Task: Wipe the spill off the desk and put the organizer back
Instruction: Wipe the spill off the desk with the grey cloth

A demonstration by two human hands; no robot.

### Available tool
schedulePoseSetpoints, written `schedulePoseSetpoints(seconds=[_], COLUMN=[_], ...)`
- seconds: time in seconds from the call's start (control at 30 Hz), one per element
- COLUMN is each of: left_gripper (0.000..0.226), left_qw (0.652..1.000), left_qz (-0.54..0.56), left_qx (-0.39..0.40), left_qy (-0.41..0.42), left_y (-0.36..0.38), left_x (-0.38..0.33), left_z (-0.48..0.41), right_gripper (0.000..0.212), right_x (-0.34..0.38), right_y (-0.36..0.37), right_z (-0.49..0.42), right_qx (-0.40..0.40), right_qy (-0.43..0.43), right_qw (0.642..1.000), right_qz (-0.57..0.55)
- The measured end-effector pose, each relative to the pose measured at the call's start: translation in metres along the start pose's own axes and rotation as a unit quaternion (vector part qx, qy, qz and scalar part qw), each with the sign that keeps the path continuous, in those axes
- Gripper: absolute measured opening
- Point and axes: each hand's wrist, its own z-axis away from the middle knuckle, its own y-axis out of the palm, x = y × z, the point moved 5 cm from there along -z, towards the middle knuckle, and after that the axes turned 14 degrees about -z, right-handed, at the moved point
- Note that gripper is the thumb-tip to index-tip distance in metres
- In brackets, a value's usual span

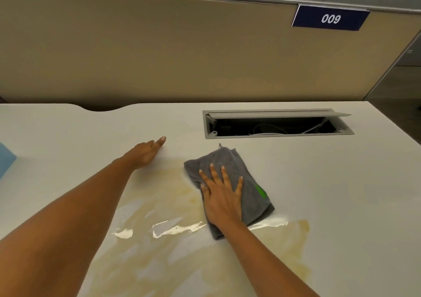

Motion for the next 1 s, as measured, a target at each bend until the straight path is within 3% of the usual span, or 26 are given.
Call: schedulePoseSetpoints(seconds=[0.1, 0.3, 0.5, 0.83, 1.0], left_gripper=[0.07, 0.059, 0.053, 0.069, 0.069], left_qw=[0.999, 0.999, 0.999, 0.999, 1.0], left_qz=[-0.04, -0.028, -0.044, -0.022, 0.027], left_qx=[-0.012, -0.005, -0.005, 0.025, 0.008], left_qy=[-0.015, -0.017, -0.019, -0.011, 0.002], left_y=[-0.006, -0.014, -0.011, -0.011, -0.011], left_x=[0.032, 0.078, 0.069, 0.082, 0.09], left_z=[-0.001, 0.008, 0.017, 0.018, 0.024], right_gripper=[0.045, 0.046, 0.047, 0.044, 0.044], right_x=[-0.015, -0.062, -0.065, 0.032, 0.098], right_y=[-0.011, -0.049, -0.046, 0.012, 0.058], right_z=[-0.004, -0.021, -0.025, -0.063, -0.046], right_qx=[-0.012, -0.097, -0.11, -0.023, 0.044], right_qy=[0.018, 0.164, 0.178, 0.046, -0.07], right_qw=[1.0, 0.982, 0.978, 0.998, 0.996], right_qz=[0.007, -0.007, -0.004, -0.021, -0.036])
